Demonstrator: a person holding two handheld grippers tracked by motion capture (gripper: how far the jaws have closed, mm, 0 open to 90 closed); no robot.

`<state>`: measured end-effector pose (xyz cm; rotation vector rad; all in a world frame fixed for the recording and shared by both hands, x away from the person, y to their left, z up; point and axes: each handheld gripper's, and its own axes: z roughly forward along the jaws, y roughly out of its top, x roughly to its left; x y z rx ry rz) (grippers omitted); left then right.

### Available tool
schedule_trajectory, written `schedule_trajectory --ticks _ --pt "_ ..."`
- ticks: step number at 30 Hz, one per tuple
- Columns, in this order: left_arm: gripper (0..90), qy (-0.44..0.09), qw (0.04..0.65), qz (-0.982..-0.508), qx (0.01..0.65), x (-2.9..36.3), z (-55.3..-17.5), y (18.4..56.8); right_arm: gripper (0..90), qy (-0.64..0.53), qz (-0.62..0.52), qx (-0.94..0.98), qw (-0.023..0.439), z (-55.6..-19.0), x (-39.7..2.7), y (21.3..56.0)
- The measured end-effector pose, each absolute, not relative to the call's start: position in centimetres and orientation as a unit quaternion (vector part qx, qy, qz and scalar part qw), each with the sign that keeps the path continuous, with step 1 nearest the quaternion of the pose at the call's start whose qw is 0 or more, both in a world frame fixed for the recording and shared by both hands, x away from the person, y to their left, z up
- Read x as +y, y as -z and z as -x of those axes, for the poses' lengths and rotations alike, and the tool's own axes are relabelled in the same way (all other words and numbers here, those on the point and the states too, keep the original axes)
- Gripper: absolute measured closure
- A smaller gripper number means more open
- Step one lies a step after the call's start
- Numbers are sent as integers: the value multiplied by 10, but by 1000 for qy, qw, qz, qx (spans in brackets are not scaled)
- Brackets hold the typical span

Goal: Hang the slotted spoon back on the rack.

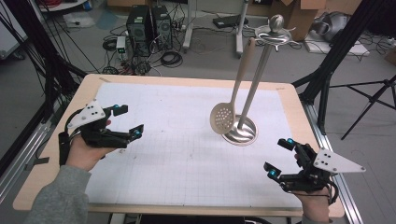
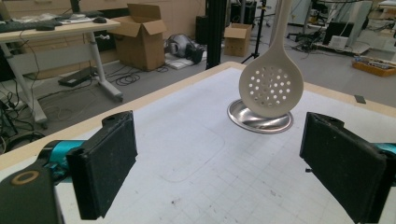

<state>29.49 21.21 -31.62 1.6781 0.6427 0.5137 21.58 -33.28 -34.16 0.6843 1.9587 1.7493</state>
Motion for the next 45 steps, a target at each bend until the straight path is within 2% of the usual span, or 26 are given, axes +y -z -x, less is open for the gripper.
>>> schedule_trajectory --ticks 21,32,36,45 --pt "115 -257 602 -704 276 242 -245 347 101 -623 -252 710 210 -222 -328 345" --pt "108 -258 599 -700 290 255 -231 369 101 -622 -253 710 213 -224 -330 346" --pt "106 -282 582 -704 293 257 -225 376 101 -623 -256 708 212 -223 -331 346" --pt "106 -285 588 -696 298 262 -211 384 101 -624 -255 709 209 -226 -330 345"
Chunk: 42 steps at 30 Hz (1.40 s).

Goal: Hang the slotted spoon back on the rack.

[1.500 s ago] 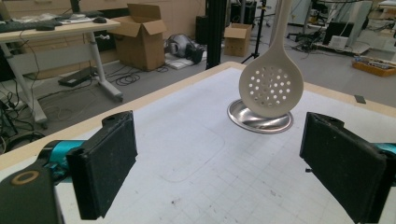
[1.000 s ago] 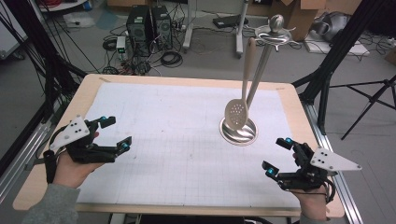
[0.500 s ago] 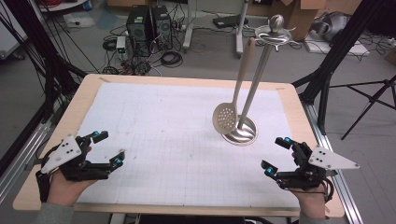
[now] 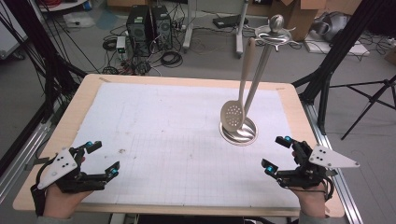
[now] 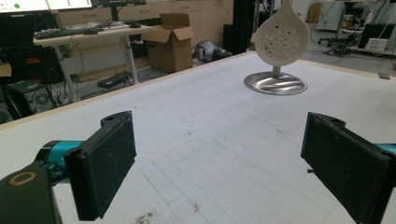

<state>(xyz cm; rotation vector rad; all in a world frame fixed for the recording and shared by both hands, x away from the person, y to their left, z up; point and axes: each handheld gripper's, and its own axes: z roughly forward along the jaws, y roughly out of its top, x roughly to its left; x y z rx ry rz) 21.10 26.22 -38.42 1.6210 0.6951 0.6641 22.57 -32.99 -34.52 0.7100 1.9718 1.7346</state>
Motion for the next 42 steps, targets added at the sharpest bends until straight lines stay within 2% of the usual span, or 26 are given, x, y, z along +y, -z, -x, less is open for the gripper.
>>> schedule_trajectory --ticks 23,42 --pt "106 -298 608 -651 345 284 -192 403 101 -623 -261 707 209 -232 -335 348" --pt "106 -308 592 -649 366 301 -179 414 101 -618 -274 706 209 -235 -339 354"
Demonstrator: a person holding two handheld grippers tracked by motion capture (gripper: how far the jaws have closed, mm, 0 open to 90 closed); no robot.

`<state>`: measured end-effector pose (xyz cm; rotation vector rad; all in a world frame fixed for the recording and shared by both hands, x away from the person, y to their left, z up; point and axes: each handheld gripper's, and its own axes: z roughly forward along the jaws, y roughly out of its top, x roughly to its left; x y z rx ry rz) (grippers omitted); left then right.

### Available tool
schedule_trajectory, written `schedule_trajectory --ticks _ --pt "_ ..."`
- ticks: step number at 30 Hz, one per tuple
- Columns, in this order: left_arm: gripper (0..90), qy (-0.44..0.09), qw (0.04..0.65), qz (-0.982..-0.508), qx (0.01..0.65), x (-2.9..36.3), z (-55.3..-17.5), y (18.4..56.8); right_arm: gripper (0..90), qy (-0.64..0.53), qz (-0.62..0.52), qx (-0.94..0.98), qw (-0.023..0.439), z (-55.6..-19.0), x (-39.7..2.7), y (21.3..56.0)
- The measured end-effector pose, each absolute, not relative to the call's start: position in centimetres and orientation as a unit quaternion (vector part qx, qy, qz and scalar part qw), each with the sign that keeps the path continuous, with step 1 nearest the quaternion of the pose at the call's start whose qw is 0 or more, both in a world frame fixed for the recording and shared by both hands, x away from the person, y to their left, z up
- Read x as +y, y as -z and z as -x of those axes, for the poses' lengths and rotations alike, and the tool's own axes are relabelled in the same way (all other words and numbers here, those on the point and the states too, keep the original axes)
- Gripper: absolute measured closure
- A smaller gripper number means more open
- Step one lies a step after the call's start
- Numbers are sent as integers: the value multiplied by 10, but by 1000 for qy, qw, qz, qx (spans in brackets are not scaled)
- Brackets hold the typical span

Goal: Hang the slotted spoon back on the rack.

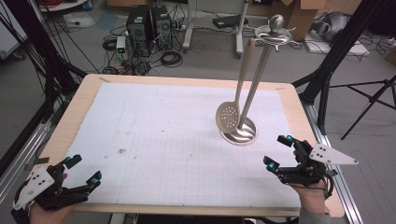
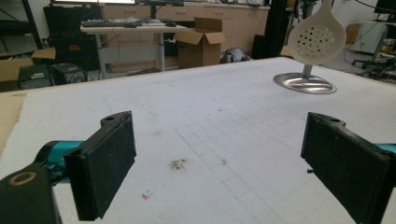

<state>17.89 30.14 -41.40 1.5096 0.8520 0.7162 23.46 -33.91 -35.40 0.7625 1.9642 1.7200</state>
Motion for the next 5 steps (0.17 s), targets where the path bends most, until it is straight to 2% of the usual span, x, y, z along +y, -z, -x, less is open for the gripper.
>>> schedule_trajectory --ticks 5 --pt "106 -310 581 -656 369 295 -183 413 101 -622 -270 704 210 -234 -339 354"
